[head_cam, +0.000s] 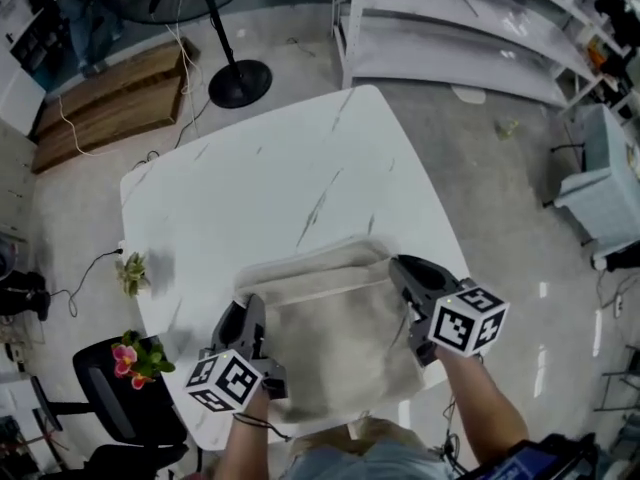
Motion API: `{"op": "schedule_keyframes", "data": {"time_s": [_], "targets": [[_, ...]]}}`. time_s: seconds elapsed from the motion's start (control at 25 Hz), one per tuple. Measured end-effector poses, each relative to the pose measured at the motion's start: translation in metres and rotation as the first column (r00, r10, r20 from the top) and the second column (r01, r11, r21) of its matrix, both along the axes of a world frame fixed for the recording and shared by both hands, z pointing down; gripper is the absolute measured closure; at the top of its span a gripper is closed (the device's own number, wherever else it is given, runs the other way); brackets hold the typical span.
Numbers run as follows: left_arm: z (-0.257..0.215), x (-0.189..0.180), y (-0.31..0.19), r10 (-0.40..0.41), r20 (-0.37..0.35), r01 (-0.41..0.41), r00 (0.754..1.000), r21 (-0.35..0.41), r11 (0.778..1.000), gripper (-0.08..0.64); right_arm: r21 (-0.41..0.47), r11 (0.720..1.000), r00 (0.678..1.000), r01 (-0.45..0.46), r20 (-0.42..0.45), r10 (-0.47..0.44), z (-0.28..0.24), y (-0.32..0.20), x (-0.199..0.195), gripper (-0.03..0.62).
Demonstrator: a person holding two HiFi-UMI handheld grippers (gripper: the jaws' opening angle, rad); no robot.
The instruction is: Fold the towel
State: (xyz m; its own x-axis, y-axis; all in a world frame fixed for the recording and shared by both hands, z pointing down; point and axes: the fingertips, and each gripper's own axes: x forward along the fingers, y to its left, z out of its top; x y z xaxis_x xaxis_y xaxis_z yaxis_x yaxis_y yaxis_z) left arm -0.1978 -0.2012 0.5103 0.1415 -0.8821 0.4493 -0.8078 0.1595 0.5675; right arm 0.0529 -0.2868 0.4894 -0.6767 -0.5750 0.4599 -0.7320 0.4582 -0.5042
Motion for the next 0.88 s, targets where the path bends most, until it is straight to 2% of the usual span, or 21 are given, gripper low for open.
{"op": "schedule_keyframes", "data": {"time_s": [0.08, 0.16, 0.28, 0.4, 0.44, 0.56, 0.68, 0.8, 0.88], "targets": [[0.002, 0.003, -0.008, 0.014, -0.020, -0.014, 1.000, -0.004, 1.000, 0.361, -0.013, 1.000, 1.000, 0.006, 0.017, -0.005, 0.007, -0.008, -0.004, 0.516], [0.001, 0.005, -0.013, 0.020, -0.022, -0.020, 1.000, -0.006, 1.000, 0.321, -0.012, 1.000, 0.999, 0.010, 0.044, -0.009, 0.007, -0.014, -0.008, 0.444], [-0.003, 0.002, -0.015, -0.002, 0.003, 0.002, 1.000, -0.006, 1.000, 0.316, 0.021, 1.000, 0.997, -0.002, 0.078, 0.001, -0.002, -0.026, -0.011, 0.383], [0.000, -0.009, -0.013, -0.073, 0.002, 0.073, 0.997, -0.029, 0.997, 0.328, 0.050, 0.999, 0.999, -0.012, 0.050, 0.010, -0.005, -0.037, -0.007, 0.375], [0.001, -0.013, -0.013, -0.094, -0.003, 0.094, 0.996, -0.036, 0.995, 0.342, 0.058, 0.998, 0.999, 0.004, 0.034, -0.006, -0.007, -0.036, -0.007, 0.384], [0.003, -0.018, -0.018, -0.111, -0.005, 0.111, 0.994, -0.065, 0.992, 0.348, 0.067, 0.990, 0.993, 0.121, 0.004, -0.121, -0.015, -0.020, -0.018, 0.468], [0.000, -0.025, -0.023, -0.127, -0.005, 0.126, 0.992, -0.072, 0.989, 0.348, 0.018, 0.962, 0.962, 0.273, 0.012, -0.273, -0.015, 0.012, -0.036, 0.561], [-0.003, -0.028, -0.028, -0.120, 0.002, 0.119, 0.993, -0.056, 0.991, 0.351, -0.056, 0.927, 0.929, 0.370, 0.001, -0.371, 0.005, 0.030, -0.052, 0.566], [-0.003, -0.028, -0.028, -0.106, 0.002, 0.106, 0.994, -0.048, 0.993, 0.354, -0.087, 0.936, 0.939, 0.341, -0.025, -0.344, 0.025, 0.020, -0.055, 0.556]]}}
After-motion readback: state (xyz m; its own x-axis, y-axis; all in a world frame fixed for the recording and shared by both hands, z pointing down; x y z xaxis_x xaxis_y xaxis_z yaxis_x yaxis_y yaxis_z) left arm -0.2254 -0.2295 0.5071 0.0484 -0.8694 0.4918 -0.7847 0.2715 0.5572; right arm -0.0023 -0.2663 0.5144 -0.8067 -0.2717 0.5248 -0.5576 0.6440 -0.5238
